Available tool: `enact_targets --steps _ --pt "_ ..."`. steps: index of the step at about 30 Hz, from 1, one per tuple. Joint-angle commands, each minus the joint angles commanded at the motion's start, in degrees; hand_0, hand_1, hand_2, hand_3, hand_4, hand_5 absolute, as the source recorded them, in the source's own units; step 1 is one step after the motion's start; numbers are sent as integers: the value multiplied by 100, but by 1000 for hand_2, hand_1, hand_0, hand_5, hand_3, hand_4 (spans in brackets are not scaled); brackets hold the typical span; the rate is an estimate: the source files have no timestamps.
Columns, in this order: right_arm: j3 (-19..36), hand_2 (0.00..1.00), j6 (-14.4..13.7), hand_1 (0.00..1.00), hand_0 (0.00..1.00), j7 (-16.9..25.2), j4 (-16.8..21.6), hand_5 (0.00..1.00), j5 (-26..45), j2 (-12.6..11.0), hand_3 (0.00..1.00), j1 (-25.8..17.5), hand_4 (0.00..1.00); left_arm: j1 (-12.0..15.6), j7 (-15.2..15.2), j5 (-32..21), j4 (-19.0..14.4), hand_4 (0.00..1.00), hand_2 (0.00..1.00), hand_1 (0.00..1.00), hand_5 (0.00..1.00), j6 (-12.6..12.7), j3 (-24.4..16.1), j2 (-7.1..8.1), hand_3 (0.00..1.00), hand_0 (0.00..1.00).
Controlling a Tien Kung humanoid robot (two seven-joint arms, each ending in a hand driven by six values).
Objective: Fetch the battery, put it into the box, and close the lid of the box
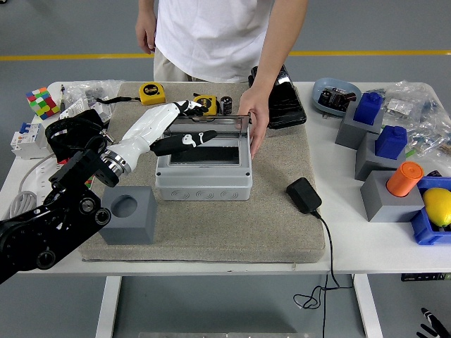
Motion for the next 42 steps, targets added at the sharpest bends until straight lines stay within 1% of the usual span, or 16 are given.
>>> enact_targets --steps 4,10,11,15,21,23,26,28,29,31,33,34,35,40,41,42 --pt "12 657 2 679 624 6 0 481 -24 -3 544 -3 914 271 -17 2 -251 998 721 759 998 18 -19 136 752 673" --pt "30 657 8 679 624 10 0 482 -33 -6 543 -10 913 599 -44 -23 -516 998 713 750 998 28 -90 255 743 662" --pt "41 657 8 679 623 7 0 481 -46 -5 543 -10 913 644 -59 -33 -557 998 708 741 998 32 -107 274 736 646" --pt "34 657 14 679 623 6 0 481 -46 -10 543 -2 913 778 -105 -37 -660 998 708 741 998 46 -250 304 736 646" --pt "27 657 19 679 622 23 0 479 -13 -14 543 5 913 906 -169 -50 -697 998 707 732 998 64 -592 289 730 634" --pt "33 657 17 679 624 25 0 479 -14 -13 543 6 912 957 -187 -61 -654 998 705 723 998 66 -738 260 727 622" --pt "27 657 15 679 624 27 0 479 -15 -13 543 8 912 1064 -244 -218 -524 998 705 723 998 74 -1020 185 727 622" --pt "26 657 14 679 624 29 0 479 -18 -13 543 6 912 1157 -327 -521 -414 998 705 723 998 92 -1255 126 727 622" --pt "27 657 14 679 621 29 0 479 -18 -12 543 6 912 1194 -372 -683 -371 998 702 711 998 102 -1350 103 721 600" --pt "32 657 15 679 621 32 0 479 -14 -13 543 9 912 1292 -499 -1118 -257 998 702 711 998 150 -1610 31 721 600" --pt "48 657 13 679 621 27 0 479 -25 -11 543 9 912 1365 -599 -1388 -179 998 702 711 998 199 -1813 -23 721 600" --pt "53 657 12 679 621 24 0 479 -32 -11 543 9 912 1406 -649 -1507 -137 998 702 711 998 225 -1933 -55 721 600" --pt "58 657 11 679 624 21 0 479 -41 -11 543 10 912 1440 -689 -1590 -105 998 683 681 949 245 -2033 -86 704 569" --pt "66 657 4 679 624 17 0 479 -55 -7 543 10 912 1574 -904 -1983 10 998 683 681 949 361 -2435 -229 704 569" --pt "63 657 3 679 623 17 0 478 -54 -6 543 9 912 1596 -955 -2067 23 998 662 666 803 383 -2499 -254 691 532" --pt "60 657 2 679 623 17 0 478 -53 -6 543 8 912 1625 -1019 -2184 37 998 662 666 803 400 -2583 -289 691 532"
